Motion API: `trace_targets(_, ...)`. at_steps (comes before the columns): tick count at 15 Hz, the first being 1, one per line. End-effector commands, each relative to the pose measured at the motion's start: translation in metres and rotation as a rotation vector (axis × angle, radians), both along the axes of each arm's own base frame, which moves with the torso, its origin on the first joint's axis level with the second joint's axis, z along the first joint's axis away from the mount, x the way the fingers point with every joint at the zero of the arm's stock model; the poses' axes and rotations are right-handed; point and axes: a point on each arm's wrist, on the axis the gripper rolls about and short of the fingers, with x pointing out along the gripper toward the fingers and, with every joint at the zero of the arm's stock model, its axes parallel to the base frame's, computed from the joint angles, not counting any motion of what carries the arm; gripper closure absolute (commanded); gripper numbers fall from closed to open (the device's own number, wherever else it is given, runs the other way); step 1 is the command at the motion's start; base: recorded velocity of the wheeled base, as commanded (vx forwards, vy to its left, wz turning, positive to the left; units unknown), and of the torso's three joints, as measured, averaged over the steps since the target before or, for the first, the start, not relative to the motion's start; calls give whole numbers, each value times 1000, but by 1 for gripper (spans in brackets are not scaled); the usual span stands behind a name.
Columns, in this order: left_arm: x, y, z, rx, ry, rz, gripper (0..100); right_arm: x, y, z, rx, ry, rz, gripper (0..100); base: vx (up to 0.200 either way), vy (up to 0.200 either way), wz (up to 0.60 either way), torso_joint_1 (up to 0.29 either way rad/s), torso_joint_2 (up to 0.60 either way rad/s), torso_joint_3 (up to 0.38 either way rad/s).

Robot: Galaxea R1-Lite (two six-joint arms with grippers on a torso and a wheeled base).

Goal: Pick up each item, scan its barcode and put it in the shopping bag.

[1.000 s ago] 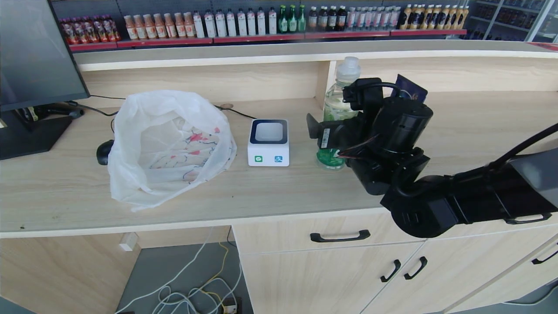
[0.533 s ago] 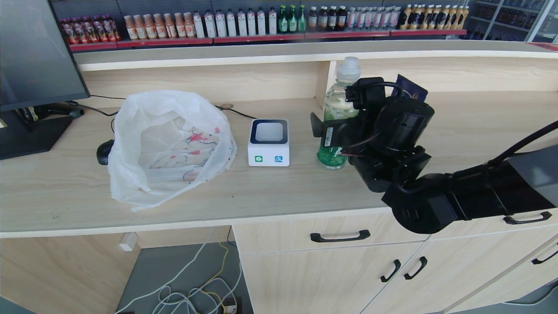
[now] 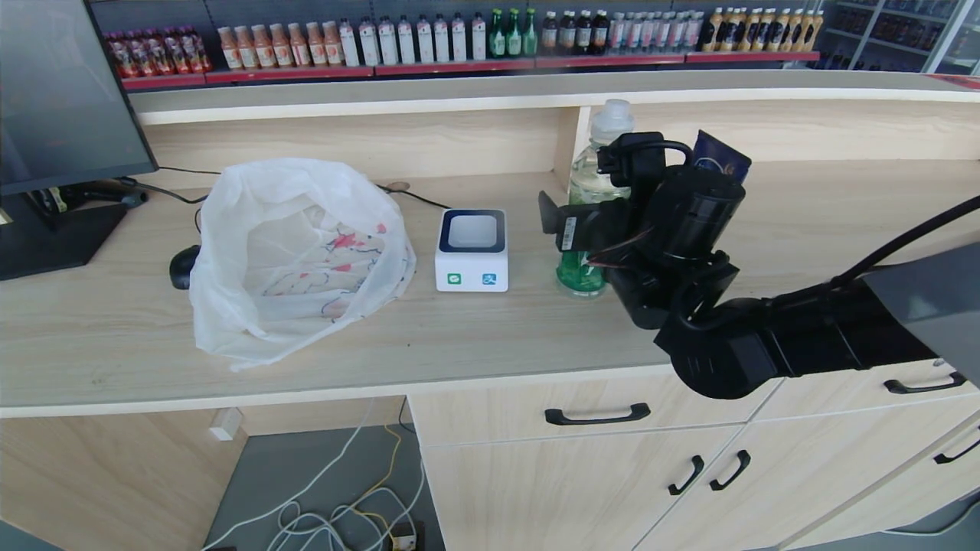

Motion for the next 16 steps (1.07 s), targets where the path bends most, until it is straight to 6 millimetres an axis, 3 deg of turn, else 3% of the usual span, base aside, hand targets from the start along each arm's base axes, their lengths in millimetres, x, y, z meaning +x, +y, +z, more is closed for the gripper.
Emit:
trace_targets(1,0,0,0,-1,2,0,0,2,2,-4,-4,6,2,0,0,0,0,0,0,0)
trace_targets(11,0,0,0,-1,0,0,0,4,2,-7,-4,12,-4,0,0,0,0,0,0,0)
trace_targets(12,0,0,0,-1,2,0,0,4,2,-7,-4,12,-4,100,0,0,0,0,0,0)
trace_targets(16,0,0,0,-1,2,0,0,2,1,-1,5,-1,-5,100,0,0,0,0,0,0)
